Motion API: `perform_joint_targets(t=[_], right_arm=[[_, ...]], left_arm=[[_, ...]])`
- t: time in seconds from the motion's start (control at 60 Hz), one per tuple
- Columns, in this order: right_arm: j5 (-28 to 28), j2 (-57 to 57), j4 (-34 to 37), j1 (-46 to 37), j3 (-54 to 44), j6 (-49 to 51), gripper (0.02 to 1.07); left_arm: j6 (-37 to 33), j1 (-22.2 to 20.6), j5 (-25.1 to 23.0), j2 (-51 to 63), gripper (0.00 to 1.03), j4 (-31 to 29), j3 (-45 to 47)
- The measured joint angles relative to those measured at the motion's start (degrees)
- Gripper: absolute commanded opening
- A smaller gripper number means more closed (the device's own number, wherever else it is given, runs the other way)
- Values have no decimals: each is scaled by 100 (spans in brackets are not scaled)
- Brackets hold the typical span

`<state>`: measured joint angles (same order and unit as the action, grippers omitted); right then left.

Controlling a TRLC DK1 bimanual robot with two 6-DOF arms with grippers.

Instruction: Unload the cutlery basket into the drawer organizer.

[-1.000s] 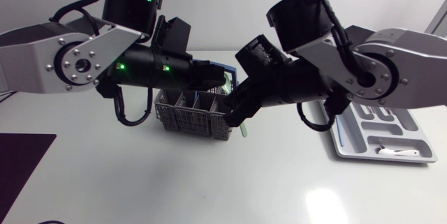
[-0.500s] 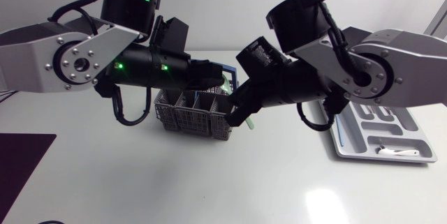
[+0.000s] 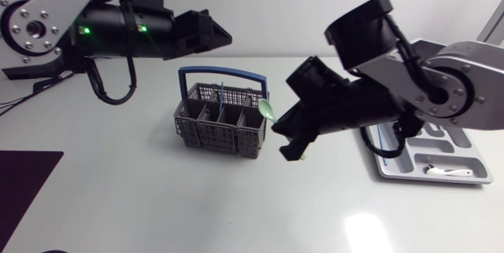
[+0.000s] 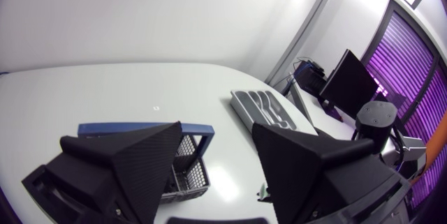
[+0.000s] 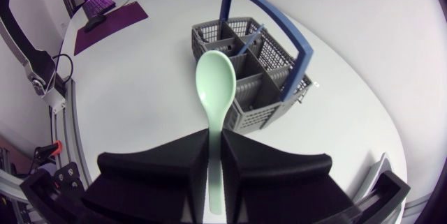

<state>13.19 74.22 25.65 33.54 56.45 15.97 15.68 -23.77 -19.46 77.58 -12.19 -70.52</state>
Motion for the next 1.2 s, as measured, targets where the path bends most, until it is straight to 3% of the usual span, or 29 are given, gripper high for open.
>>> perform_joint_targets(t=[0.3,0.567,0.867,1.2], right_arm=[[1025,-490,610,-2363,-516,2015,9],[1510,31,1224,-4671,-610,4542,9],[1412,1515,1690,-6590,282,7197,9],[789,2841,1685,-7331,1086,8616,9]], left_arm=[[-1056,581,2,-251,78,-269,221],[-1853,802,70,-437,78,-319,726],[-2378,782,396,-483,81,-343,1078],[-2693,638,654,-546,85,-472,1209]])
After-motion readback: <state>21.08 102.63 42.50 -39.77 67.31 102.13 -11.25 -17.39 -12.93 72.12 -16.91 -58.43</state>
